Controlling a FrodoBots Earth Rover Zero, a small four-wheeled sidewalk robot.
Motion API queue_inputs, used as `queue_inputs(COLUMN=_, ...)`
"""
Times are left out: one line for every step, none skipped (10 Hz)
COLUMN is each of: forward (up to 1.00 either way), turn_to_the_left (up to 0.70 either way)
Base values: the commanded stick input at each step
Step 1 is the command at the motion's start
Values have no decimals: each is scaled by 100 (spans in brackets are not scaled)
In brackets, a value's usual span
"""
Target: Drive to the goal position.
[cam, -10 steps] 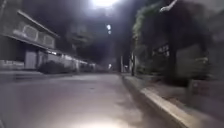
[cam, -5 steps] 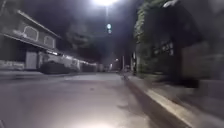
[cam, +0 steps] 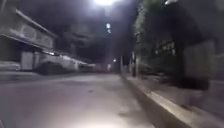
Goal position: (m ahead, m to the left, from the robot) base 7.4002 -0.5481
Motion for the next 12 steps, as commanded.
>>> queue_inputs(forward=49, turn_to_the_left=4)
queue_inputs(forward=49, turn_to_the_left=4)
queue_inputs(forward=49, turn_to_the_left=4)
queue_inputs(forward=49, turn_to_the_left=4)
queue_inputs(forward=49, turn_to_the_left=4)
queue_inputs(forward=49, turn_to_the_left=4)
queue_inputs(forward=49, turn_to_the_left=4)
queue_inputs(forward=49, turn_to_the_left=4)
queue_inputs(forward=49, turn_to_the_left=4)
queue_inputs(forward=49, turn_to_the_left=4)
queue_inputs(forward=49, turn_to_the_left=4)
queue_inputs(forward=49, turn_to_the_left=4)
